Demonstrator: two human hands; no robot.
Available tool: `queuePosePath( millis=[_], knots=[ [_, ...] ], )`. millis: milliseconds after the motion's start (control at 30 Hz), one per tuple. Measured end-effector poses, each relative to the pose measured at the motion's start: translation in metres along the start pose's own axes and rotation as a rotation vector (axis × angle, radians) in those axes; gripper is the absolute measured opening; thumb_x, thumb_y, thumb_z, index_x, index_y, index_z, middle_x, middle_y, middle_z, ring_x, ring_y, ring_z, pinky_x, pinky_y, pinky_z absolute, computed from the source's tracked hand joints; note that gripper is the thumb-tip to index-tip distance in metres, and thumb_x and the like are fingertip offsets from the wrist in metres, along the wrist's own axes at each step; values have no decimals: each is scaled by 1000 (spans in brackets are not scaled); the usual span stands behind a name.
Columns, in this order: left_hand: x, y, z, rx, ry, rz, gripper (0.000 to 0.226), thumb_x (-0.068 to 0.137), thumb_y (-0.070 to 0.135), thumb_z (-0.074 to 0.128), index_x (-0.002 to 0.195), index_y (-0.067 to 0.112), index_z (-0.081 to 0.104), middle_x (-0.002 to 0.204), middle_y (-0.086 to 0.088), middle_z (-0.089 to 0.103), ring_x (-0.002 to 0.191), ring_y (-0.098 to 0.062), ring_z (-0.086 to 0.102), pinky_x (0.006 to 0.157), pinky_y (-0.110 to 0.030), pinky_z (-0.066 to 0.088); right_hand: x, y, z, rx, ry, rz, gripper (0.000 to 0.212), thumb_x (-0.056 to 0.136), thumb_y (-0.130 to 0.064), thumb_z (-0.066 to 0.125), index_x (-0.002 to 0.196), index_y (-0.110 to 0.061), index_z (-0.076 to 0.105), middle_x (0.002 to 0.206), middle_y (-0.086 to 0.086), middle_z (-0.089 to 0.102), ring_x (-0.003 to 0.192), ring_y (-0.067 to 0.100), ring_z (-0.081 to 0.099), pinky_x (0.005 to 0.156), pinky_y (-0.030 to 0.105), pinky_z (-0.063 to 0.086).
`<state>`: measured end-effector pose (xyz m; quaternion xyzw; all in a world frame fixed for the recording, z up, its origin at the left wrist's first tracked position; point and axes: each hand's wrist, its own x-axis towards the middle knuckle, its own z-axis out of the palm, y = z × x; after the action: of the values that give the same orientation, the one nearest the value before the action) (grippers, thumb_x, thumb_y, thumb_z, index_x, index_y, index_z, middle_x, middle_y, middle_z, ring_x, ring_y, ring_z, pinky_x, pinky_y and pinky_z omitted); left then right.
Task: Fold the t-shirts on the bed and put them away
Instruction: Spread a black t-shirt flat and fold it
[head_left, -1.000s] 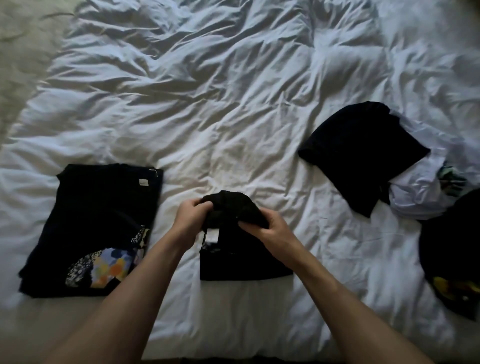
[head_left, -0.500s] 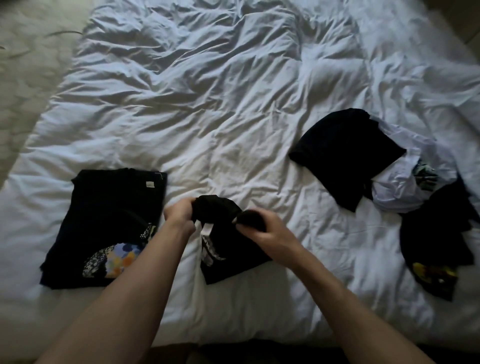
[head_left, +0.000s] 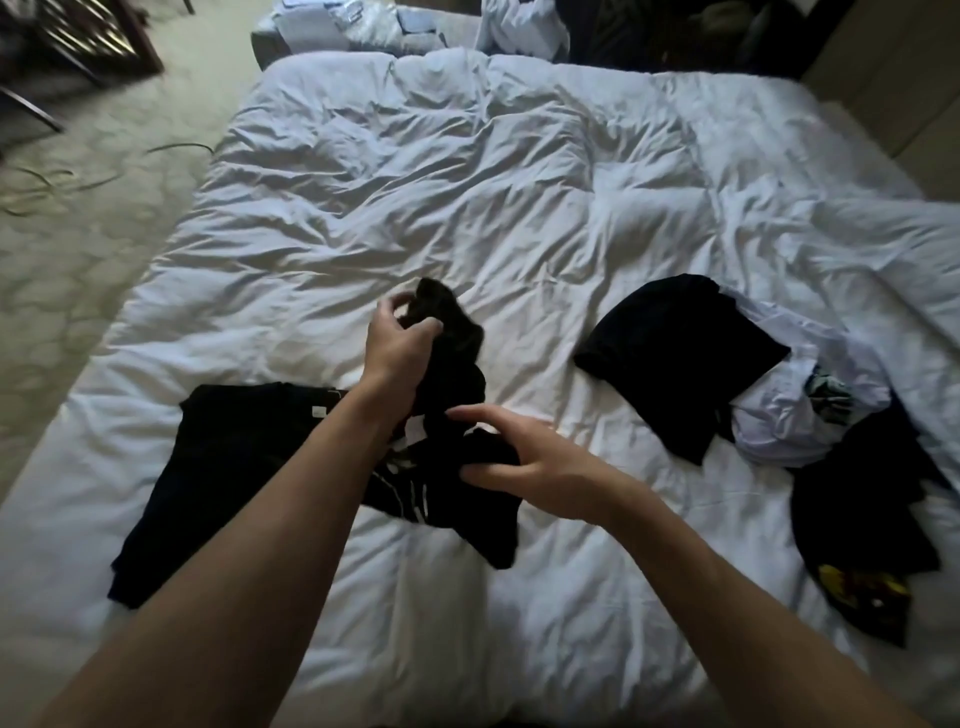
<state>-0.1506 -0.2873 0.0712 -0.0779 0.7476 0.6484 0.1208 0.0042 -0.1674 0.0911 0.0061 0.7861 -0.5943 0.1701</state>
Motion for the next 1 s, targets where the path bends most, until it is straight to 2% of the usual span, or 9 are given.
queuePosePath(
  millis=[133,233,433,567,633,733,833,933,1000],
  knots=[
    [-6,20,-15,40,57,86,57,71,22,63,128,21,61,105,0,69,90,-17,68,80,-27,56,-4,-3,-13,-18,120,-11,18,93,-3,60,109,-10,66,98,2,69,92,8,65,88,28,53],
    [-8,28,-30,246,177,183,43,82,12,61,125,18,67,112,-4,71,105,-19,66,94,-26,49,-12,-10,-31,45,172,-54,19,92,3,60,94,-14,68,83,-4,66,81,0,60,76,16,47],
    [-17,40,-23,408,1,446,39,87,6,60,123,19,66,91,0,63,86,-13,58,78,-18,42,-13,-30,-21,-72,31,-97,16,92,2,61,97,-12,65,73,-14,63,70,-4,57,67,14,43],
    [-12,51,-23,197,113,338,36,85,8,56,115,17,72,103,-1,72,101,-14,66,93,-24,50,-10,-37,-33,-36,266,-124,11,96,-1,56,100,-8,64,83,-1,62,79,6,57,74,24,46],
    [-6,51,-30,314,158,338,35,86,7,55,115,11,72,109,-9,73,107,-22,66,97,-26,47,-13,-40,-42,109,322,-110,9,97,-2,56,102,-4,63,82,0,61,76,5,58,71,21,46],
    [1,45,-38,563,172,463,34,85,1,55,115,3,71,112,-23,69,111,-35,60,97,-29,39,-19,-49,-37,9,253,-140,7,95,-2,59,100,-5,64,82,-1,61,75,2,57,69,17,45],
    [3,45,-37,582,173,539,36,84,-1,55,116,6,71,111,-24,64,107,-37,58,90,-22,35,-16,-52,-12,-132,149,-175,7,91,-1,64,95,-7,64,84,-3,62,79,-1,56,74,17,45],
    [-7,57,-25,439,2,629,42,76,5,56,113,17,70,99,-16,67,90,-29,61,80,-24,40,-9,-54,8,-115,93,-213,15,89,-3,68,100,-12,63,85,-5,64,80,-1,60,75,16,45],
    [-15,67,-21,233,-235,582,47,70,10,52,113,24,67,88,-15,64,76,-22,58,71,-30,44,-4,-64,7,132,99,-157,28,91,-3,65,116,-12,54,86,3,68,76,13,65,69,23,51]
  ],
)
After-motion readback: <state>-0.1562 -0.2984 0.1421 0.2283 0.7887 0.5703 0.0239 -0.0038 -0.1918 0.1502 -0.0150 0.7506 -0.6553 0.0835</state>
